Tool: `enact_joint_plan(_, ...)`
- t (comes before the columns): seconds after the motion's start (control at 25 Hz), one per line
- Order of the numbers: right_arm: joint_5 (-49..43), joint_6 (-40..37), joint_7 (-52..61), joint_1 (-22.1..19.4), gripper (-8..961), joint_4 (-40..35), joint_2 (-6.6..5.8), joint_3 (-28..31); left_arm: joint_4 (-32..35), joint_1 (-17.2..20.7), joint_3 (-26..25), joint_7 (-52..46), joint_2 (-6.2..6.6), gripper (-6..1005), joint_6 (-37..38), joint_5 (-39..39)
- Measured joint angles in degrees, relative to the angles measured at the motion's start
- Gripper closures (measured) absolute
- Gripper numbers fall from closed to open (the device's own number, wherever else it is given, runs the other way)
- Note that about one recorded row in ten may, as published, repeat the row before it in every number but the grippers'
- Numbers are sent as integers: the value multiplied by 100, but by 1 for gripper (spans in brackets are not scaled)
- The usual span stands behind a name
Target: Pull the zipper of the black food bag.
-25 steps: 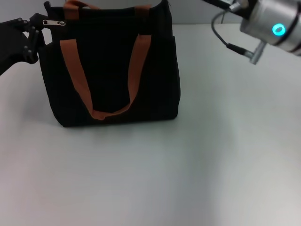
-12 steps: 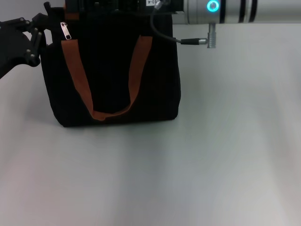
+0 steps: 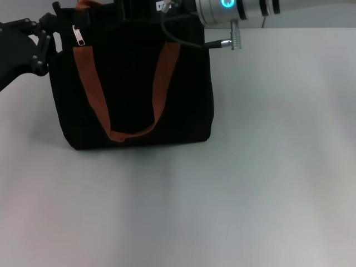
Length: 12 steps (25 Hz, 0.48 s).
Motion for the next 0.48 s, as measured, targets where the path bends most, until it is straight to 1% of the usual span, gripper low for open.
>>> enact_joint_plan(0.04, -15, 21, 24, 11, 135, 0, 0, -11, 0, -9, 0, -2, 0, 974, -1, 0)
enact_joint_plan(0.48, -95, 322, 71, 171, 338, 39, 33, -184, 0, -75, -3, -9, 0, 974, 16, 1)
